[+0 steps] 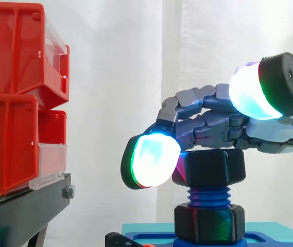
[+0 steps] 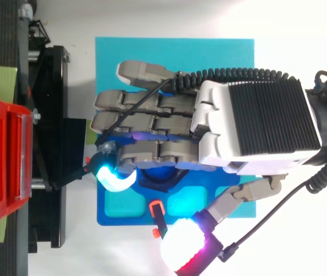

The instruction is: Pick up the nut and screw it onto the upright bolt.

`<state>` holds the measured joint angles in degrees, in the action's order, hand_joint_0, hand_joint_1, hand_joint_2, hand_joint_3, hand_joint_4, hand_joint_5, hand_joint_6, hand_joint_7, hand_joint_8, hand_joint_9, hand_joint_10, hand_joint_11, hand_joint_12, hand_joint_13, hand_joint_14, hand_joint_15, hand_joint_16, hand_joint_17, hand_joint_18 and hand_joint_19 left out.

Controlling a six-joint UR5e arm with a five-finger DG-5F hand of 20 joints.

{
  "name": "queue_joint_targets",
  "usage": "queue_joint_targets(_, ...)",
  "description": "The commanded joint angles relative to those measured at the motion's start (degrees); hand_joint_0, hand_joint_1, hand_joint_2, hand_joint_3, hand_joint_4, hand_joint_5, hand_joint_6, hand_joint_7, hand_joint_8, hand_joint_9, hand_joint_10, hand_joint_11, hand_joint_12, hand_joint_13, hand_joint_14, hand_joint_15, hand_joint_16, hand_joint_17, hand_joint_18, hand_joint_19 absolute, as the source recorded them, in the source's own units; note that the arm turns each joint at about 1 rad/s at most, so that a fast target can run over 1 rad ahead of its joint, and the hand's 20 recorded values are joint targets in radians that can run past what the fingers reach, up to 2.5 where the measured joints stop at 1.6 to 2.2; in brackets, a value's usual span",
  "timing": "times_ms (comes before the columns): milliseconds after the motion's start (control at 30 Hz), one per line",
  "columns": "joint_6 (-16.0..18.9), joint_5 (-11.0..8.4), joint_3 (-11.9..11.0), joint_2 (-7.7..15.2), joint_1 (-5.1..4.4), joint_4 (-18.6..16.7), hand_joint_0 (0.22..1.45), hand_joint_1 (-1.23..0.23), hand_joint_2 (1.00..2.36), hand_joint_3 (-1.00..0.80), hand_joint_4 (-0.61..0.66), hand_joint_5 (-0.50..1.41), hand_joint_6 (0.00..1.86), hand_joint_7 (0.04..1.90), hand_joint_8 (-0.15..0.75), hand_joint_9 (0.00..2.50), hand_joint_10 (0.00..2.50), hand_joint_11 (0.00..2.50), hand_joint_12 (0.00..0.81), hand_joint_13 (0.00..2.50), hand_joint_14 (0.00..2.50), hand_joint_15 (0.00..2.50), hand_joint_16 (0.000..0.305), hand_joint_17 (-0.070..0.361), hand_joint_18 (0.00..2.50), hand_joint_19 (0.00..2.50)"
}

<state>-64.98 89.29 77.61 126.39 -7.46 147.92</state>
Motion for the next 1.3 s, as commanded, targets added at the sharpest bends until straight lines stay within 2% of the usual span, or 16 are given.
queue_joint_targets(0,-0.1,0.01,0.0,0.0,0.17,0.4,0.40,-0.19,1.00,-0.50,0.26,-0.10,0.50,1.01,0.303,0.42,0.00,0.00,0.402,0.00,0.00,0.00,0.059,0.132,0.00,0.00)
queue_joint_targets(233,-0.2,0.36,0.0,0.0,0.70,2.3,0.41,-0.20,1.00,-0.50,0.25,-0.09,0.50,1.03,0.301,0.52,0.00,0.00,0.387,0.00,0.00,0.00,0.054,0.121,0.00,0.00)
queue_joint_targets(533,-2.1,0.45,0.0,0.0,0.96,2.6,0.42,-0.23,1.00,-0.50,0.25,-0.05,0.50,1.16,0.309,0.71,0.00,0.00,0.369,0.23,0.00,0.00,0.049,0.110,0.06,0.00)
queue_joint_targets(700,-2.3,0.80,-0.7,-0.1,1.66,2.7,0.44,-0.22,1.00,-0.50,0.22,-0.02,0.50,1.28,0.314,0.79,0.00,0.00,0.356,0.29,0.00,0.00,0.047,0.106,0.14,0.00)
queue_joint_targets(933,-4.1,2.12,-2.9,-0.1,2.81,5.6,0.45,-0.21,1.00,-0.50,0.19,0.00,0.50,1.39,0.312,0.87,0.00,0.00,0.341,0.35,0.00,0.00,0.044,0.099,0.20,0.00)
queue_joint_targets(1033,-4.7,2.55,-3.5,-0.1,3.33,6.9,0.46,-0.22,1.00,-0.50,0.17,0.02,0.50,1.41,0.307,0.91,0.00,0.00,0.334,0.38,0.00,0.00,0.043,0.097,0.23,0.00)
queue_joint_targets(1200,-5.0,2.91,-3.5,-0.1,3.77,6.9,0.47,-0.22,1.00,-0.50,0.12,0.04,0.50,1.42,0.292,1.01,0.00,0.00,0.318,0.44,0.00,0.00,0.040,0.090,0.28,0.00)
queue_joint_targets(1267,-5.1,2.91,-3.5,-0.1,3.95,6.9,0.47,-0.23,1.00,-0.50,0.08,0.06,0.50,1.39,0.247,1.12,0.00,0.00,0.302,0.51,0.00,0.00,0.038,0.085,0.34,0.00)
